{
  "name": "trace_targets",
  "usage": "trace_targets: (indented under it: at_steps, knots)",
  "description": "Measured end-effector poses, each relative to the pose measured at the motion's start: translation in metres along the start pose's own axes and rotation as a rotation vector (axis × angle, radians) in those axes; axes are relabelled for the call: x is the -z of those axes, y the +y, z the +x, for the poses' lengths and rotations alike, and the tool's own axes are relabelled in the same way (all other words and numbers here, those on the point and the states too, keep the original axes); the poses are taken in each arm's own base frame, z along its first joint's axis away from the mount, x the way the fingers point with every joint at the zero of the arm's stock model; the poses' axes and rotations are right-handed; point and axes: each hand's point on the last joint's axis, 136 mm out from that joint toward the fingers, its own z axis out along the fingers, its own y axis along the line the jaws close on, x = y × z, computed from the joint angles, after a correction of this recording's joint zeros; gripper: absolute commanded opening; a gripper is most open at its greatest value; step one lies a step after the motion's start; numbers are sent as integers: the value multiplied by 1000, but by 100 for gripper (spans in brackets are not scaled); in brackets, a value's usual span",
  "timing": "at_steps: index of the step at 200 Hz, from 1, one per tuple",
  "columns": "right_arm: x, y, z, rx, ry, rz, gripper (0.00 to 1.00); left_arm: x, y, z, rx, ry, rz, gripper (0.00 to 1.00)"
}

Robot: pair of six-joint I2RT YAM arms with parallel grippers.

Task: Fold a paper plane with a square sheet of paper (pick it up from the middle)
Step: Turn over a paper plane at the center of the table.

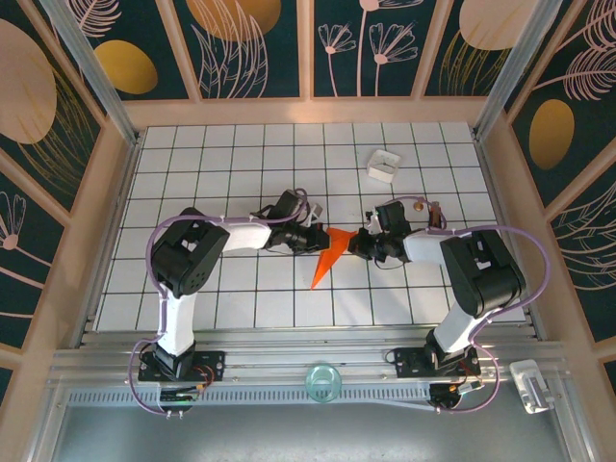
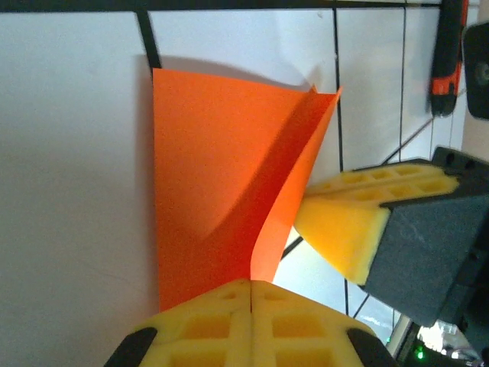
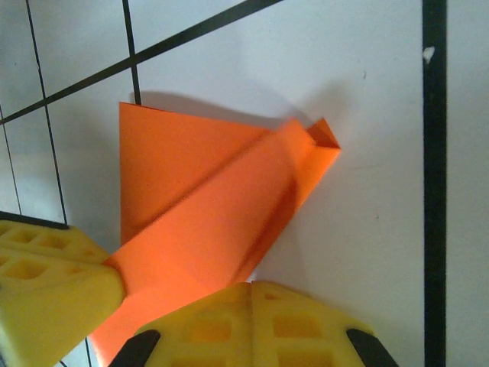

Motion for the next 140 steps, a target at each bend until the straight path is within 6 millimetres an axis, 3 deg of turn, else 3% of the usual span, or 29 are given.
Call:
trace_targets:
  at_steps: [24, 60, 77, 92, 113, 140]
  knots:
    - [17, -3, -8, -1, -30, 17, 7, 28, 0, -4, -26, -56, -103, 0]
    - [62, 11, -34, 63, -165, 28, 9, 119, -15, -32, -113, -307, -341, 0]
    - [70, 16, -41, 82, -195, 37, 10, 141, -10, -45, -116, -386, -461, 0]
    - [72, 14, -44, 87, -201, 49, 10, 137, 5, -47, -115, -390, -578, 0]
    - [73, 9, -42, 78, -194, 69, 10, 105, 26, -34, -133, -323, -716, 1]
    - [73, 4, -40, 70, -184, 85, 10, 63, 43, -10, -154, -222, -814, 18]
